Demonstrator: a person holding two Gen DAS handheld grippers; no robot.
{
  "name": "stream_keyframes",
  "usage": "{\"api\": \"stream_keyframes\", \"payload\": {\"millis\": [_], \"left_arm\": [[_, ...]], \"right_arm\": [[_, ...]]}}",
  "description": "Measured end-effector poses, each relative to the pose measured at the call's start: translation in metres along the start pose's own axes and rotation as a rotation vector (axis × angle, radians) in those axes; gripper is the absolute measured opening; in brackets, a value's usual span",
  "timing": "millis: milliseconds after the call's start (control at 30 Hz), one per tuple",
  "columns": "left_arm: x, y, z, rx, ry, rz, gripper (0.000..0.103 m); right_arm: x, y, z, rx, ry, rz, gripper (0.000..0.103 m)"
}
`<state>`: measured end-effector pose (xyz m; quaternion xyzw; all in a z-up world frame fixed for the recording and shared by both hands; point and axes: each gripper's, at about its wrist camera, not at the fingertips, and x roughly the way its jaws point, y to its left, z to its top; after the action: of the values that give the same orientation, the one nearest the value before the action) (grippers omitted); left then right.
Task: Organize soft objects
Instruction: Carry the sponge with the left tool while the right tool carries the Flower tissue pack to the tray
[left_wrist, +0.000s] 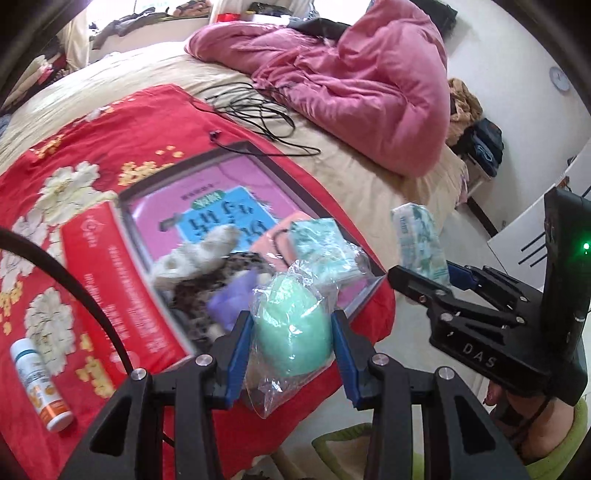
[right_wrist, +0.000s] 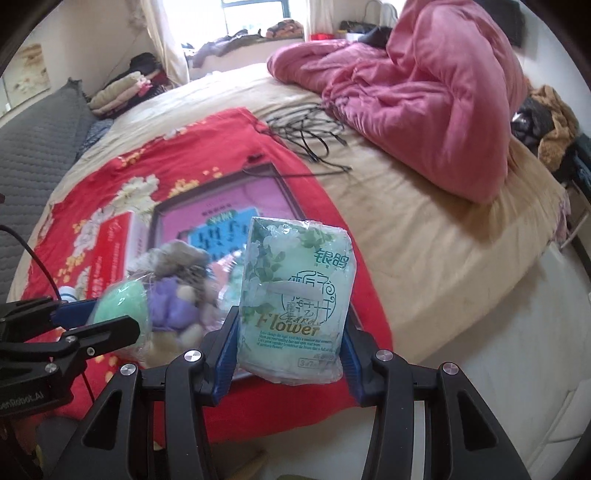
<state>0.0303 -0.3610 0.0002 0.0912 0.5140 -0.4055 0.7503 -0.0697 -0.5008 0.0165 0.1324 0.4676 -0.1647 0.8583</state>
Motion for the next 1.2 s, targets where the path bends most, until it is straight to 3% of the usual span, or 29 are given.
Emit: {"api": "stream_keyframes", "payload": {"millis": [433,900,1200], "left_arm": [[0.058,-0.006,0.008,-0.016,0.064,0.036,0.043],[0.068,0.02,0.028,-0.044,0.045,0.082,0.043],[0.07,0.024,0.03,-0.051,0.04,0.081,0.044]], "right_arm": [[0.056,-0.011,-0.003,-0.047,0.101,0.03,0.05],[0.094,0.013,0.024,-0.136,0.078,0.069,0.05],[0.104,0.015,0.022,-0.162,0.074,0.081,0.05]]}}
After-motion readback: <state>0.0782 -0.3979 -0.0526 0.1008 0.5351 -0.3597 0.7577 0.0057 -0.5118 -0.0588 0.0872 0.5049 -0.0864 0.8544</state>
